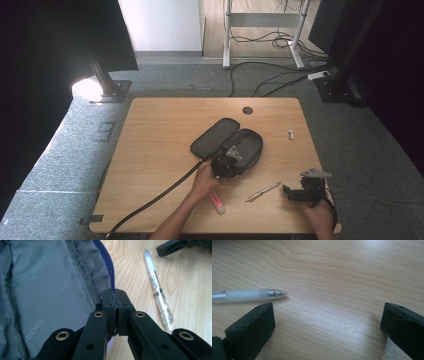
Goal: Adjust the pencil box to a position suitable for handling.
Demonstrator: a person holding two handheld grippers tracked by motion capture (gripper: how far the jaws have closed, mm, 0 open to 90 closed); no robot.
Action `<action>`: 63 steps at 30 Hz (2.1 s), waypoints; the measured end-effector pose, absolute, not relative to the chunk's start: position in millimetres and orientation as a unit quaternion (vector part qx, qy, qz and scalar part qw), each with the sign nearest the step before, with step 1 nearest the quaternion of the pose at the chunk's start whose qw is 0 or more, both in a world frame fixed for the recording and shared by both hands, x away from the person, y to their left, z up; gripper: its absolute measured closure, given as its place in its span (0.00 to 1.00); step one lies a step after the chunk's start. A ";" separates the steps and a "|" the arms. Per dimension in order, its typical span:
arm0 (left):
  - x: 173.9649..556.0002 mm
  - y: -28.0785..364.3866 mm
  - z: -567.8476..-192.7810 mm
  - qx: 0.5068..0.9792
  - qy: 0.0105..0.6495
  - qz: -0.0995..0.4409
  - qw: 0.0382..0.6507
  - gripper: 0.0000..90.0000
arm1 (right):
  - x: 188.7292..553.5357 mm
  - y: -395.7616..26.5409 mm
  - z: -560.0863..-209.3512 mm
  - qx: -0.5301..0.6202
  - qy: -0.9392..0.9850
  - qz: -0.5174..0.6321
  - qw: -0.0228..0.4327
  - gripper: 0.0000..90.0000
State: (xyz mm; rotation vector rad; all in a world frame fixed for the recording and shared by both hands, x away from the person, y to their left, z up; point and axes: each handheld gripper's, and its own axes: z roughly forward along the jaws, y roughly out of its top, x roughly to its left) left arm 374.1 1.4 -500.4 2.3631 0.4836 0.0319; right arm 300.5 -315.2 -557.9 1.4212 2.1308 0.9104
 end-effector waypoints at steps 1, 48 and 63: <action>372.2 1.4 -499.9 0.916 0.185 0.013 0.356 0.97 | 300.5 -315.2 -557.9 0.511 0.766 0.327 0.210 0.00; 342.6 22.2 -485.4 0.905 0.180 0.014 0.385 0.50 | 300.5 -315.2 -557.9 0.511 0.766 0.327 0.210 0.00; 342.9 63.1 -471.5 0.892 0.219 0.033 0.394 0.27 | 300.5 -315.2 -557.9 0.511 0.766 0.327 0.210 0.00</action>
